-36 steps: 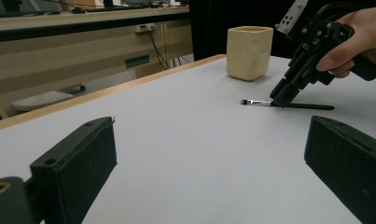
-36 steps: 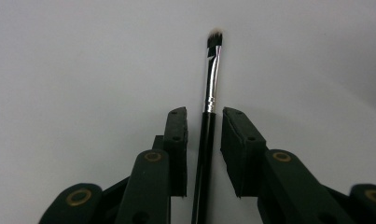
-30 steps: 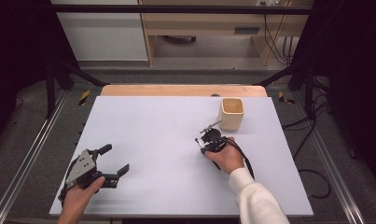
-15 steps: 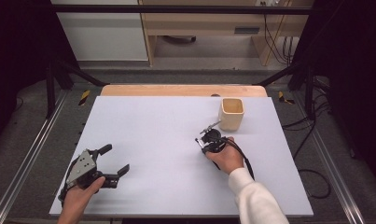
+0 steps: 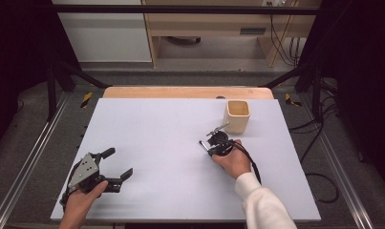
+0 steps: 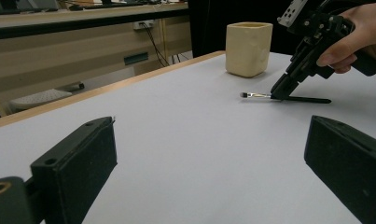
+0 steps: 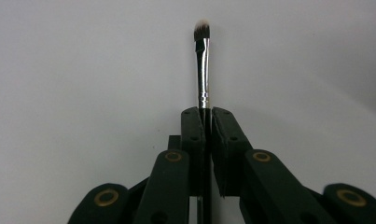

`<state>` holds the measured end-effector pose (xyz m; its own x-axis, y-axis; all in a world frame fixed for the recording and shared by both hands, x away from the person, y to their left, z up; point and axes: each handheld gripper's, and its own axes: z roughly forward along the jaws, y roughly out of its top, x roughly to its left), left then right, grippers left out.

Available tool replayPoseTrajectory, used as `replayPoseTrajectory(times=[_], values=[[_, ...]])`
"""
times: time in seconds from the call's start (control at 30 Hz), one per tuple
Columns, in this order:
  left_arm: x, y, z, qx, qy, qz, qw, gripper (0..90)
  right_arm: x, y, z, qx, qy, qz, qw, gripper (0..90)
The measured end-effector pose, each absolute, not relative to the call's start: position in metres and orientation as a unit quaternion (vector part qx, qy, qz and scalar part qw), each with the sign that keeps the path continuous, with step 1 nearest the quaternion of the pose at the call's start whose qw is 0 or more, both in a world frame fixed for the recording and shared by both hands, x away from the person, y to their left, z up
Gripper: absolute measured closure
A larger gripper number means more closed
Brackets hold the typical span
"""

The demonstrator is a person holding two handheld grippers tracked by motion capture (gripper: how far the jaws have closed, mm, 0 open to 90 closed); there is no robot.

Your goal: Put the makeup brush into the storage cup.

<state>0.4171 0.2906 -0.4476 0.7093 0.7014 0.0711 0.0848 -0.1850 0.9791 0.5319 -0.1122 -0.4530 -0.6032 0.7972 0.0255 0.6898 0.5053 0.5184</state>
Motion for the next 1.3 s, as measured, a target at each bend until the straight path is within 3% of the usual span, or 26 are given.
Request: replayPoseTrajectory(times=[1.3], values=[[0.416, 0.29, -0.448, 0.722, 0.272, 0.265, 0.578, 2.1, 0.519, -0.154, -0.411, 0.441, 0.833, 0.306, 0.136, 83.8]])
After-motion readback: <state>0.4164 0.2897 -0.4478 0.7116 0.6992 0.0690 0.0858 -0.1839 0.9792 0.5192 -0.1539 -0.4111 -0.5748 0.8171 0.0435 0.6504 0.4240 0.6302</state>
